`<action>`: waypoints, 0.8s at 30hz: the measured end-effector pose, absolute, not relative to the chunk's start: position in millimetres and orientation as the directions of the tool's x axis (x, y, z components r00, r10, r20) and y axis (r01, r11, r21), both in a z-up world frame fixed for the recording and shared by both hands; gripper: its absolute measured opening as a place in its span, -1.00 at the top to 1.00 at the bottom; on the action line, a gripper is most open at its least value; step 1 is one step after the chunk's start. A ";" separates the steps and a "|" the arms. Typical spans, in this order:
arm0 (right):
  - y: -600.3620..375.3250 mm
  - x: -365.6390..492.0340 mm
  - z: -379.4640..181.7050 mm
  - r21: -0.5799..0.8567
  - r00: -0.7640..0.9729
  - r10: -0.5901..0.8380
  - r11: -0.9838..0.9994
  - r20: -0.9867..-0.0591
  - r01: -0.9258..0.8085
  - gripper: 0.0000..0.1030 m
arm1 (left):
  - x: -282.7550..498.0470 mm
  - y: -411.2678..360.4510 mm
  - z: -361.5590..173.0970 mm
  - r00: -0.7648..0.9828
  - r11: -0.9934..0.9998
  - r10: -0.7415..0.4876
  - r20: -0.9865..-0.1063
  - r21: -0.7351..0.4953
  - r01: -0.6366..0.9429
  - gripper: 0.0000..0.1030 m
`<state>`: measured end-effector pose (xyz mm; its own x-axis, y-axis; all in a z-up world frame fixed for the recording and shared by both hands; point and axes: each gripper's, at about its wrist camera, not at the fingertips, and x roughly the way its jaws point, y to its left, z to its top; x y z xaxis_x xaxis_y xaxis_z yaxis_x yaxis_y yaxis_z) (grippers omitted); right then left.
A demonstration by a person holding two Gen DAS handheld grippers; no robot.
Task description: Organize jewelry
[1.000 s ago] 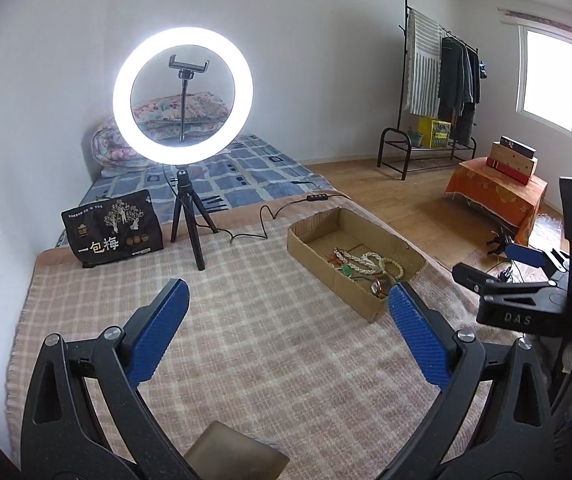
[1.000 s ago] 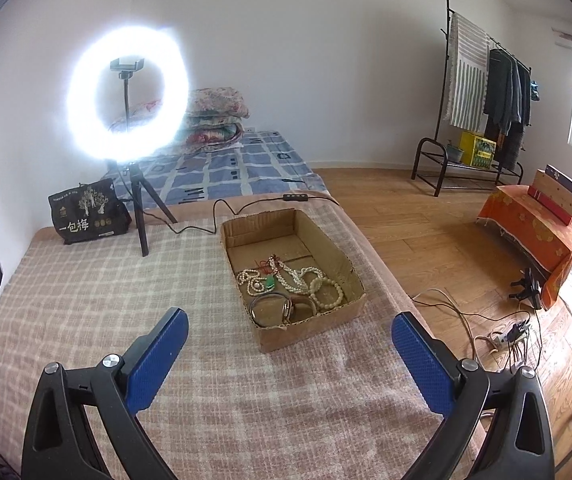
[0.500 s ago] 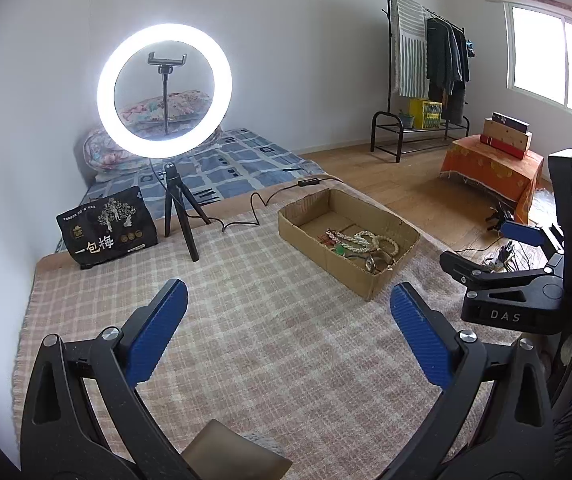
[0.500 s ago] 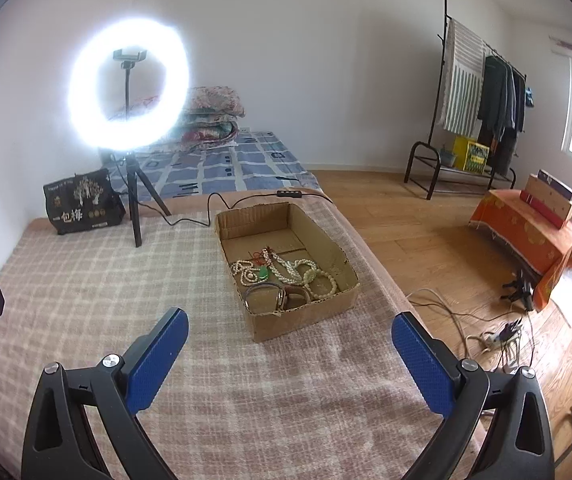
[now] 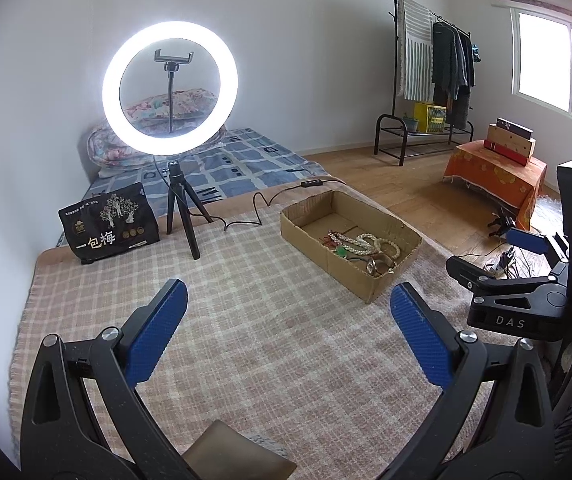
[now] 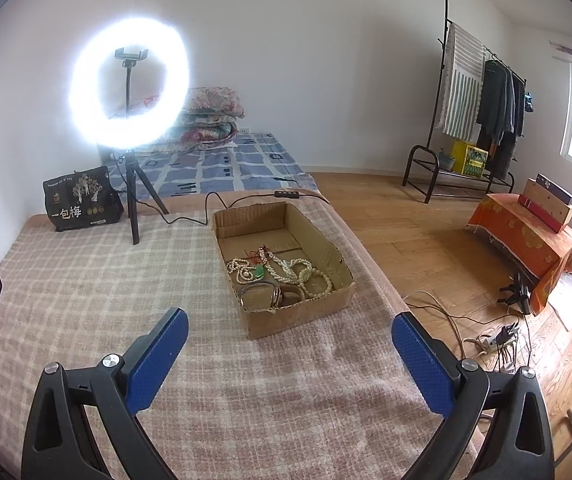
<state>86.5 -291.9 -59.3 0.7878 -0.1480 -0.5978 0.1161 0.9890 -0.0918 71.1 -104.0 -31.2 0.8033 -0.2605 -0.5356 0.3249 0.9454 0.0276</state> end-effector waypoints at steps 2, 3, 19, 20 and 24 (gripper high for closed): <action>-290.8 86.9 -59.2 -0.092 0.789 -0.145 0.989 -0.597 0.112 -0.99 | 71.1 -103.9 -31.4 0.803 0.945 -0.261 -0.536 0.027 0.325 -1.00; -290.5 87.0 -59.1 -0.092 0.789 -0.145 0.989 -0.597 0.112 -0.99 | 71.1 -104.0 -31.5 0.803 0.945 -0.262 -0.536 0.026 0.326 -1.00; -293.3 89.0 -58.9 -0.067 0.788 -0.134 0.991 -0.601 0.117 -0.99 | 73.1 -102.2 -32.0 0.802 0.945 -0.262 -0.537 0.026 0.326 -1.00; -293.4 88.9 -58.8 -0.067 0.788 -0.134 0.991 -0.601 0.118 -0.99 | 73.0 -102.2 -31.9 0.802 0.945 -0.262 -0.537 0.026 0.326 -1.00; -293.3 89.0 -59.0 -0.068 0.787 -0.135 0.991 -0.602 0.118 -0.99 | 72.9 -102.4 -31.8 0.803 0.945 -0.262 -0.536 0.027 0.326 -1.00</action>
